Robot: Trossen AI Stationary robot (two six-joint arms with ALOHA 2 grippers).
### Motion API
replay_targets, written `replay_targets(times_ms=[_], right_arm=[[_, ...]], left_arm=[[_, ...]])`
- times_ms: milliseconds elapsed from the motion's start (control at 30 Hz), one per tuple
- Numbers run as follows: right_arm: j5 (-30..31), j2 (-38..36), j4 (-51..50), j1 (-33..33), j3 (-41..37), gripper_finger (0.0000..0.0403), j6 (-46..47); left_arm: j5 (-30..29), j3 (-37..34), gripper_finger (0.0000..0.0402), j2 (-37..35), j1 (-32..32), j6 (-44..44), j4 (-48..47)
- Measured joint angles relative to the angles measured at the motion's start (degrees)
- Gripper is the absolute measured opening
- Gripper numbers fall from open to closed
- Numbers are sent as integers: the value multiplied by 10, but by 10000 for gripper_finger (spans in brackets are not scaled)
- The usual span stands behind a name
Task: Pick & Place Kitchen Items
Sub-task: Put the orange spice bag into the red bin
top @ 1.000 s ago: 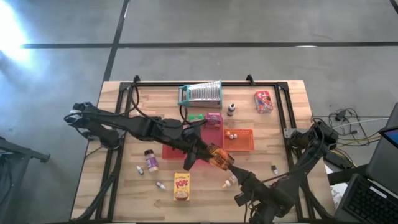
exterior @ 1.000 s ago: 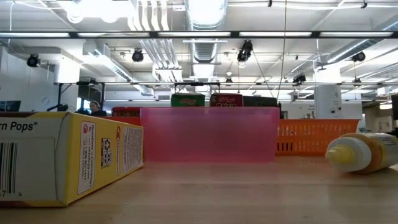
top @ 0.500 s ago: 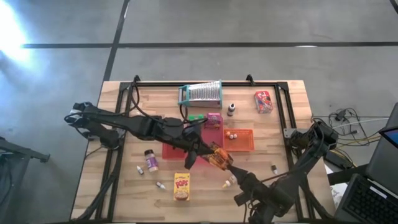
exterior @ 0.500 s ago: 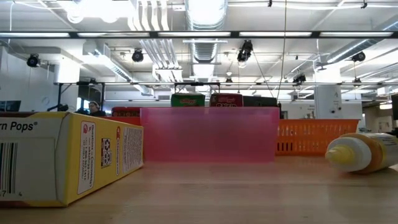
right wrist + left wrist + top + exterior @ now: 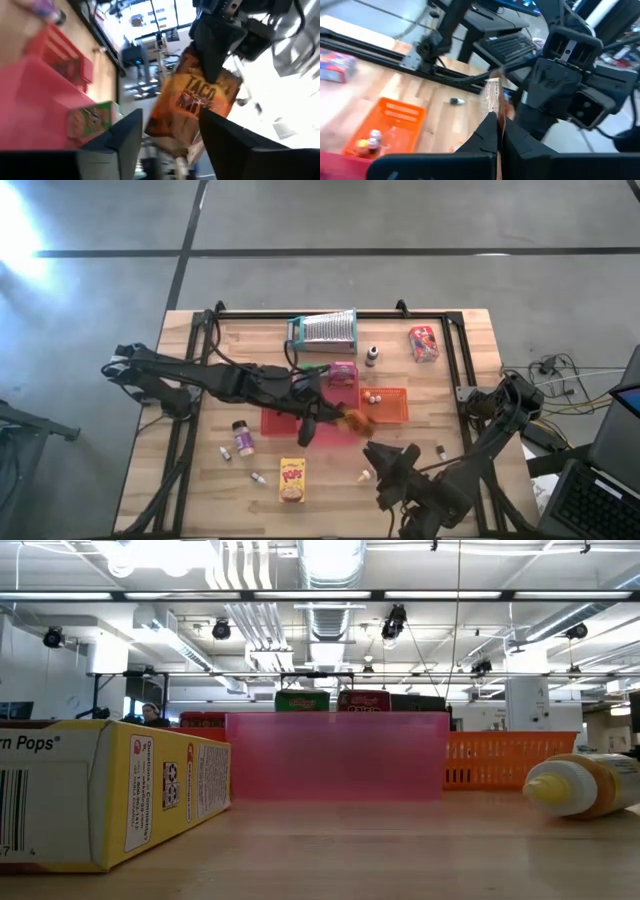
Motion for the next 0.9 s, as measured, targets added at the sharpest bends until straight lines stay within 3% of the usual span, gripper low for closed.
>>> replay_targets(times_ms=[233,467,567,767,900], right_arm=[[-73,-9,-69,9,-1,237,177],[-222,-37,-314,10,-20,245,605],[-254,-57,-357,11,-61,238,733],[-301,-127,-331,9,-165,220,780],[-301,-201,-245,8,-238,212,779]], left_arm=[[-26,28,1,-28,0,37,-67],[-84,71,0,-36,-4,33,-237],[-91,75,0,-36,-4,34,-288],[-105,74,0,-36,-8,33,-353],[-125,74,0,-39,-12,44,-382]])
